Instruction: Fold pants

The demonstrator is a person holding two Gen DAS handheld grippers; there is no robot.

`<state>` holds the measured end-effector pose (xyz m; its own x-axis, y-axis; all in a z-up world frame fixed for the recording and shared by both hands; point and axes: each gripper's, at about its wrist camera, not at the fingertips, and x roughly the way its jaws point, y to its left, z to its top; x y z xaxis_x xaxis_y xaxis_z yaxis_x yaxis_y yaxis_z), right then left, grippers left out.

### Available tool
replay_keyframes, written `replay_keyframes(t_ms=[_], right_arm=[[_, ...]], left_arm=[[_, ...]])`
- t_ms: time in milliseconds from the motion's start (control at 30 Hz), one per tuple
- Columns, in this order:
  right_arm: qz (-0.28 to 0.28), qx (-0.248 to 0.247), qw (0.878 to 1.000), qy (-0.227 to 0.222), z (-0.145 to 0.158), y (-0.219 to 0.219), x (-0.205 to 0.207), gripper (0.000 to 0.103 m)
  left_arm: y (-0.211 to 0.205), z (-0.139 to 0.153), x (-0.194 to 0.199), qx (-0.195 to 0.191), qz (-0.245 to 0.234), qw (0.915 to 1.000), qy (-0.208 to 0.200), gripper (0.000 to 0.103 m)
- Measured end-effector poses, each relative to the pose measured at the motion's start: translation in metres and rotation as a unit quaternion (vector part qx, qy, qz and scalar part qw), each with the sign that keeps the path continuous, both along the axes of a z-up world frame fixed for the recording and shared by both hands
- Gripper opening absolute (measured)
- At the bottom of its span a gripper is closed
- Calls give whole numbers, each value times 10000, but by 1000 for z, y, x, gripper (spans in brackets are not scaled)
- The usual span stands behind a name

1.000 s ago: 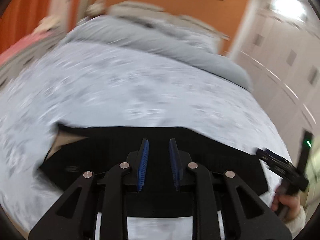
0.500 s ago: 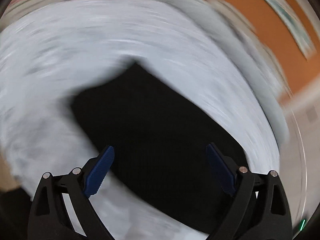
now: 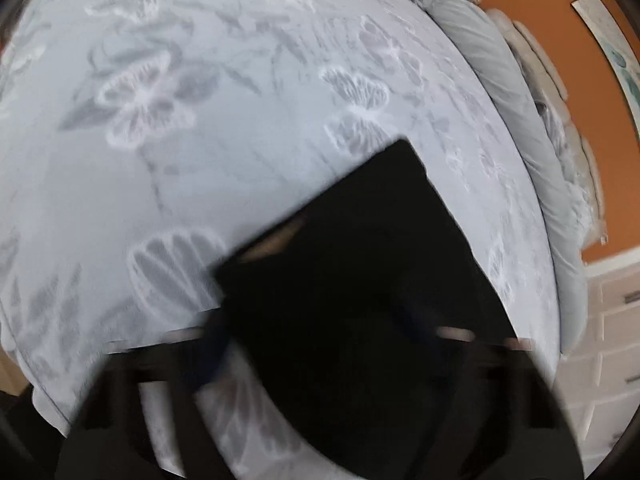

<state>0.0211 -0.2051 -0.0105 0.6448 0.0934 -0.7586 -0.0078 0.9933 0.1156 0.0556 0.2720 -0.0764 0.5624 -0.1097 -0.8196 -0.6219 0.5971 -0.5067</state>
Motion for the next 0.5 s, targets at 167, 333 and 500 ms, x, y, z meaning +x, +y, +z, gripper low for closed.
replay_keyframes(t_ms=[167, 333, 500], right_arm=[[-81, 3, 9999, -82, 4, -5, 2, 71], [-413, 109, 9989, -206, 14, -35, 1, 71], [-846, 203, 9961, -171, 16, -80, -3, 71]], left_arm=[[-45, 34, 12, 551, -321, 9973, -366, 17], [-172, 117, 2, 1629, -1859, 9583, -1432, 18], [-305, 123, -15, 1922, -3327, 9086, -1634, 19]])
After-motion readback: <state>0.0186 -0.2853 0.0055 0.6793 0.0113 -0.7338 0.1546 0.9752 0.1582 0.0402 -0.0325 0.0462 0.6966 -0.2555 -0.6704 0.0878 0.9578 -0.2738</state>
